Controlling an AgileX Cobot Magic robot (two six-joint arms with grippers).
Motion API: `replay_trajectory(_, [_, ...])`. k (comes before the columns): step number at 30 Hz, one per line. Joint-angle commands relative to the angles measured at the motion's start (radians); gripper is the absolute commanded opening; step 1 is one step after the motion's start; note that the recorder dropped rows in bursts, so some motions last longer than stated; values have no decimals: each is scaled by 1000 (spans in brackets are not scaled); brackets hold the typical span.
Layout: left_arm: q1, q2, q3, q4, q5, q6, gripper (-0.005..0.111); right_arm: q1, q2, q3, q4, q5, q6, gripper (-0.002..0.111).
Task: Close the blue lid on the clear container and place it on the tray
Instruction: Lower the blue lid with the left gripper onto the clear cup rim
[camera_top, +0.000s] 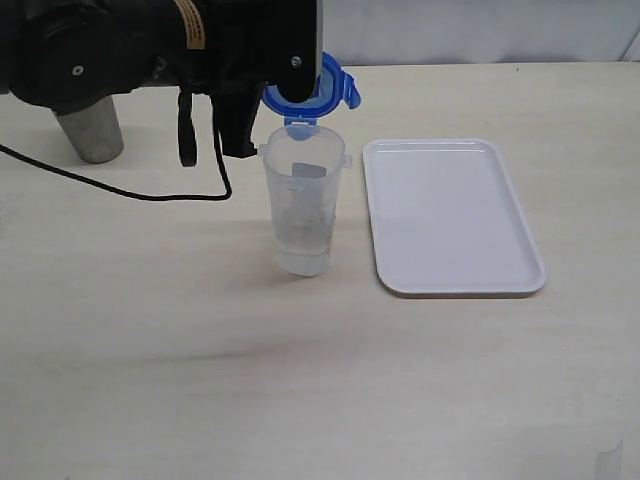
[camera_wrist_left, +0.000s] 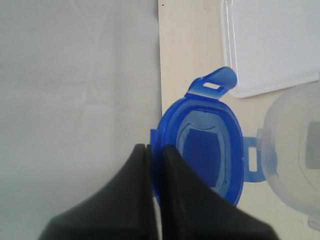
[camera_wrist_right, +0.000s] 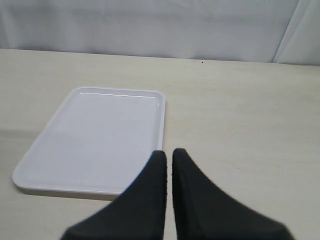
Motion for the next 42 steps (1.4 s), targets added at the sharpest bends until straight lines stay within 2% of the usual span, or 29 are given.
replay_trajectory(1, [-2, -30, 0, -29, 16, -21, 0, -3, -4, 3, 3, 2, 1, 4])
replay_trajectory(10, [-2, -32, 0, -33, 72, -44, 0, -3, -4, 3, 3, 2, 1, 4])
replay_trajectory(18, [-60, -32, 0, -49, 70, -44, 0, -3, -4, 3, 3, 2, 1, 4])
replay_trajectory(42, [-62, -32, 0, -51, 171, -42, 0, -3, -4, 3, 3, 2, 1, 4])
